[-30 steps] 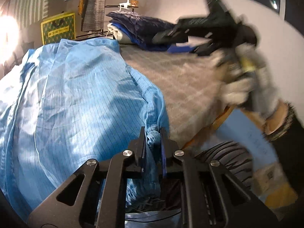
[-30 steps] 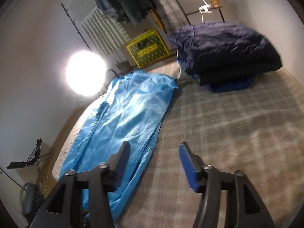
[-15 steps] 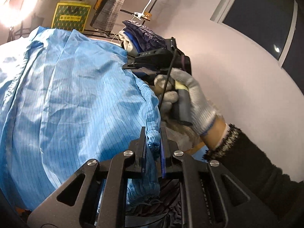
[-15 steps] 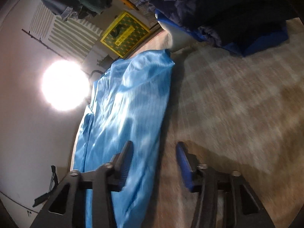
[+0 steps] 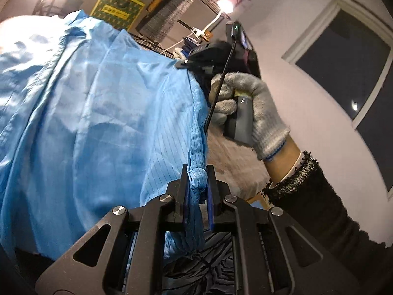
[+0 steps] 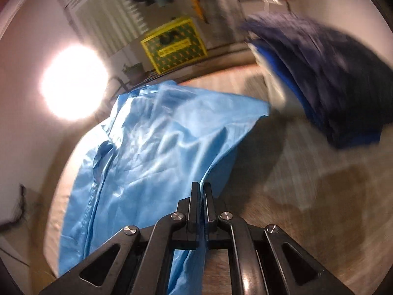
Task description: Fold large clothes
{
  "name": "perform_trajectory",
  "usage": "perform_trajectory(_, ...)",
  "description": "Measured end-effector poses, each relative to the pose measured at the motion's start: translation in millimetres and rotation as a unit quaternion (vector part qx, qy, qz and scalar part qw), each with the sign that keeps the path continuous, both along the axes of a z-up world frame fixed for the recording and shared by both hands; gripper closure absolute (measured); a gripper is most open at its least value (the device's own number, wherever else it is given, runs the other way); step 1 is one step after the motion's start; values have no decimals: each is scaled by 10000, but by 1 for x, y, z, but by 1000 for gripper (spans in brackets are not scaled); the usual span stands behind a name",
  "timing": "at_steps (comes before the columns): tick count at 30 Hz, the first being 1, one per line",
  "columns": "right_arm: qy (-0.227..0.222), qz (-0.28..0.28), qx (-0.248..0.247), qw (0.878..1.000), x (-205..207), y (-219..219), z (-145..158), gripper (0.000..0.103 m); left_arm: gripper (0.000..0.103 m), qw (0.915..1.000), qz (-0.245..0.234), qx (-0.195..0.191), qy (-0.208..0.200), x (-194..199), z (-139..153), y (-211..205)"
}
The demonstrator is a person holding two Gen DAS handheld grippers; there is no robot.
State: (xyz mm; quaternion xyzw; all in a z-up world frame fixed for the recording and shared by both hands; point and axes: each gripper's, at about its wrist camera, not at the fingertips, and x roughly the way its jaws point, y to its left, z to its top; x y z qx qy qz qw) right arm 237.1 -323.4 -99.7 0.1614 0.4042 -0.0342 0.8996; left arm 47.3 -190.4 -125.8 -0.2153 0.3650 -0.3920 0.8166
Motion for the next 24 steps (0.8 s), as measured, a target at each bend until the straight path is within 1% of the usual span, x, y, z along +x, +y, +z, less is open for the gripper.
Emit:
perform_trajectory(4, 27, 258, -655, 9975, 12, 40, 17, 103, 94, 9994, 225, -240, 98, -4, -2, 26)
perform_trajectory(9, 47, 684, -1036, 9923, 33, 93, 28, 103, 94, 9976, 595, -353, 36, -15, 1, 58)
perform_trajectory(12, 116, 1022, -1354, 9854, 49, 133, 25, 103, 94, 9958, 853, -323, 63, -18, -2, 78)
perform_trajectory(14, 182, 1241, -1572, 9796, 61, 160, 19, 103, 94, 9945, 999, -282, 102, -20, -5, 90)
perform_trajectory(18, 389, 1682, -1976, 9650, 88, 217, -6, 103, 94, 9913, 1290, -174, 210, -21, -14, 111)
perform_trajectory(21, 556, 1952, -2124, 9559, 101, 250, -30, 103, 94, 9895, 1422, -61, 271, -22, -21, 121)
perform_trajectory(24, 718, 2113, -2224, 9491, 108, 269, -53, 103, 94, 9883, 1488, 18, 341, -23, -26, 129)
